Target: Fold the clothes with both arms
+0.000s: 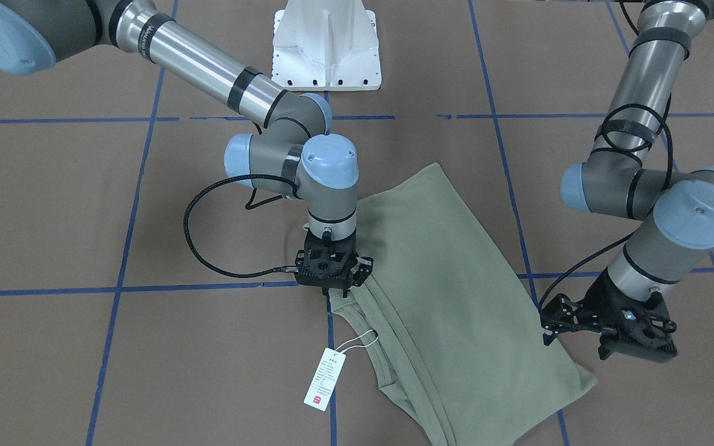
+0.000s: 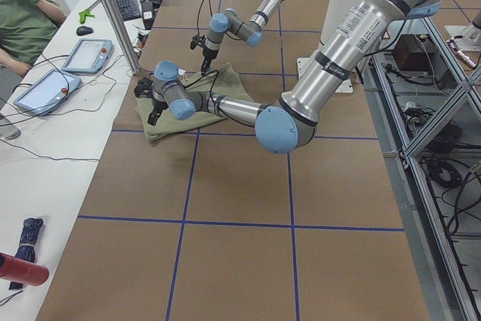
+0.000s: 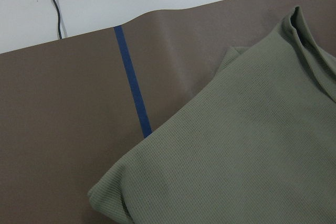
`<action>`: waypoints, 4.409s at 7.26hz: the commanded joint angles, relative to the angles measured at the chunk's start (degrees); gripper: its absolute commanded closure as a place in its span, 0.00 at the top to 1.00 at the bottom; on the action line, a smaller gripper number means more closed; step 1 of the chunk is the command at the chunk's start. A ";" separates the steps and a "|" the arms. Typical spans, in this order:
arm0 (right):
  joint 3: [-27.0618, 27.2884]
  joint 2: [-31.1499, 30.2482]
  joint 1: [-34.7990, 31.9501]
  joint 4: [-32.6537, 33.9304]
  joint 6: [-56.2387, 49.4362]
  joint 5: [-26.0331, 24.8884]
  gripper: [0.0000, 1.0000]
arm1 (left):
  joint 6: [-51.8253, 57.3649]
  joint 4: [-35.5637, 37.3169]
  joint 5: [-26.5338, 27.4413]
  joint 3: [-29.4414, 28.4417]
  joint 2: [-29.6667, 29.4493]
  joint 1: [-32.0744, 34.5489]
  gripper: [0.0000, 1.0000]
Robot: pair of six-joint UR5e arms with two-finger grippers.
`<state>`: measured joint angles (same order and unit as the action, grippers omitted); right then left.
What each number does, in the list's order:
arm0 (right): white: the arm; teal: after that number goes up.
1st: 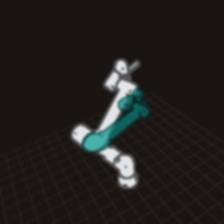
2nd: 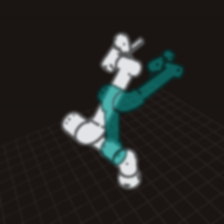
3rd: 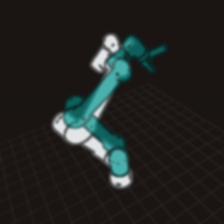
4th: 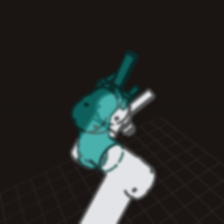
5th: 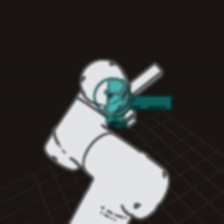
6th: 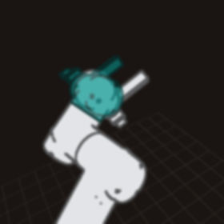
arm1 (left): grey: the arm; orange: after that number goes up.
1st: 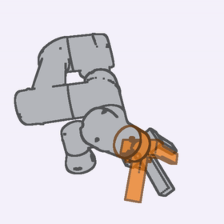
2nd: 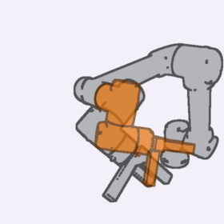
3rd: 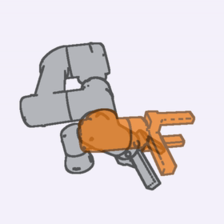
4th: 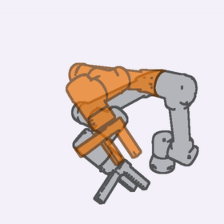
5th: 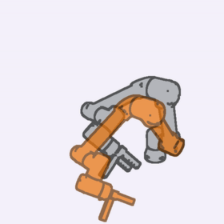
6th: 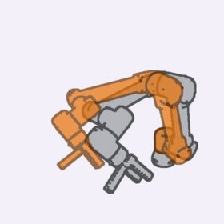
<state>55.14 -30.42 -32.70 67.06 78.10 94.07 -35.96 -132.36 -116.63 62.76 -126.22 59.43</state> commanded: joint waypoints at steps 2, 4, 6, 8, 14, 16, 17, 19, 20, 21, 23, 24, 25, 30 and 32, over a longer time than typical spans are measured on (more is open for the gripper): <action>-0.03 0.01 0.00 0.09 -0.84 -0.03 0.43 | 0.01 0.00 0.00 0.00 0.18 -0.02 1.00; -0.03 0.10 0.00 0.09 -0.84 -0.03 0.00 | 0.01 0.00 0.00 0.00 0.18 -0.02 1.00; 0.14 0.45 -0.17 0.09 -1.45 -0.03 0.00 | 0.01 0.00 0.00 0.00 0.18 -0.02 1.00; 6.43 -0.68 -0.96 7.94 -3.21 0.85 0.00 | 0.01 -0.44 0.00 0.00 0.09 -0.02 1.00; 52.91 -33.60 8.68 20.21 -1.12 -5.19 0.00 | -0.08 -1.06 0.00 0.00 0.18 -0.02 1.00; 54.29 -34.53 13.34 21.88 2.57 -9.50 0.00 | -0.08 -1.06 0.00 0.00 0.18 -0.11 1.00; 54.29 -34.79 14.15 21.97 2.84 -10.22 0.00 | -0.08 -1.06 0.00 0.00 0.18 -0.11 1.00; 54.20 -34.36 14.16 21.97 1.80 -9.44 1.00 | -0.08 -1.06 0.00 0.00 0.18 -0.11 1.00; 53.94 -33.83 12.07 22.23 -3.43 -5.61 1.00 | -0.08 -1.06 0.00 0.08 0.18 -0.19 1.00; 53.67 -32.43 10.48 22.32 -7.40 -0.96 1.00 | -0.08 -1.06 0.00 0.00 0.18 -0.19 1.00; 48.09 -27.00 10.72 22.85 -7.61 1.53 0.98 | -0.08 -1.06 0.00 0.08 0.18 -0.28 1.00; 44.74 -24.36 11.51 24.76 -9.70 1.99 0.80 | -0.34 -1.14 0.00 0.08 0.18 -0.54 1.00; 44.10 -24.07 11.87 26.00 -12.51 1.90 0.76 | -0.43 -1.93 0.00 0.00 0.18 -0.63 1.00; 44.09 -24.33 13.27 32.51 -18.34 0.85 0.76 | -1.13 -2.29 0.00 0.00 0.18 -0.90 1.00; 44.18 -24.51 13.36 34.35 -18.34 -0.02 0.76 | -1.22 -2.29 0.00 0.08 0.18 -0.90 1.00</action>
<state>99.26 -54.88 -19.44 99.96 59.80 94.71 -37.11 -134.65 -116.63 62.80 -126.04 58.54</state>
